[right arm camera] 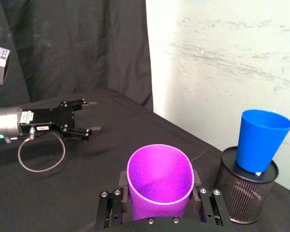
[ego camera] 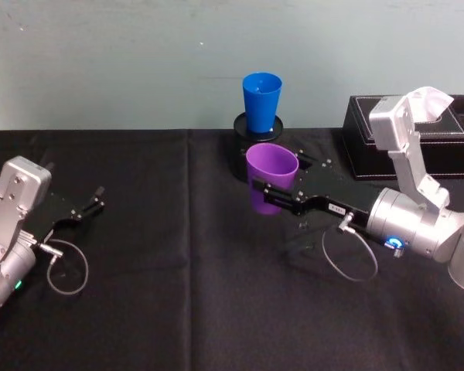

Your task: Pick up one cup with a gripper and tap it against the other cup.

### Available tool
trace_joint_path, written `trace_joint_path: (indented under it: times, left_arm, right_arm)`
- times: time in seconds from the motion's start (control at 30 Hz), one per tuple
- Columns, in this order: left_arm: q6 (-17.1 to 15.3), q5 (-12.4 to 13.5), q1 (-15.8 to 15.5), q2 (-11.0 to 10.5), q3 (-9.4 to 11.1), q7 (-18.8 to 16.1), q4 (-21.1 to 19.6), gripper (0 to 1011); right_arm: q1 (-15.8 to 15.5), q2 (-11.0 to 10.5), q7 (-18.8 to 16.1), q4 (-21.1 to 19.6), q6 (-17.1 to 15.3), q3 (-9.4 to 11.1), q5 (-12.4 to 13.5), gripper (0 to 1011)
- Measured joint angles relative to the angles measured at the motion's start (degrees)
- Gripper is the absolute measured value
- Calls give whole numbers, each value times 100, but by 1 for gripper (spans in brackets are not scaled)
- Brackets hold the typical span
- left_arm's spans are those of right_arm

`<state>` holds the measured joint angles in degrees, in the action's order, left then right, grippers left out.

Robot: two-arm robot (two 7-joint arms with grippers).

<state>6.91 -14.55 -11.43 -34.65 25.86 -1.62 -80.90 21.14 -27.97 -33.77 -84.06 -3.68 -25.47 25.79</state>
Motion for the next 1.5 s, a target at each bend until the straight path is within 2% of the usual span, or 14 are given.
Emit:
trace_joint_path:
  times: [0.23, 1.5]
  left_arm:
    - [0, 0, 0, 0, 0, 0, 0, 1000]
    - [0, 0, 0, 0, 0, 0, 0, 1000]
  right_arm:
    - [65, -71, 43, -84, -69, -55, 28, 718]
    - [51, -51, 37, -64, -55, -42, 14, 718]
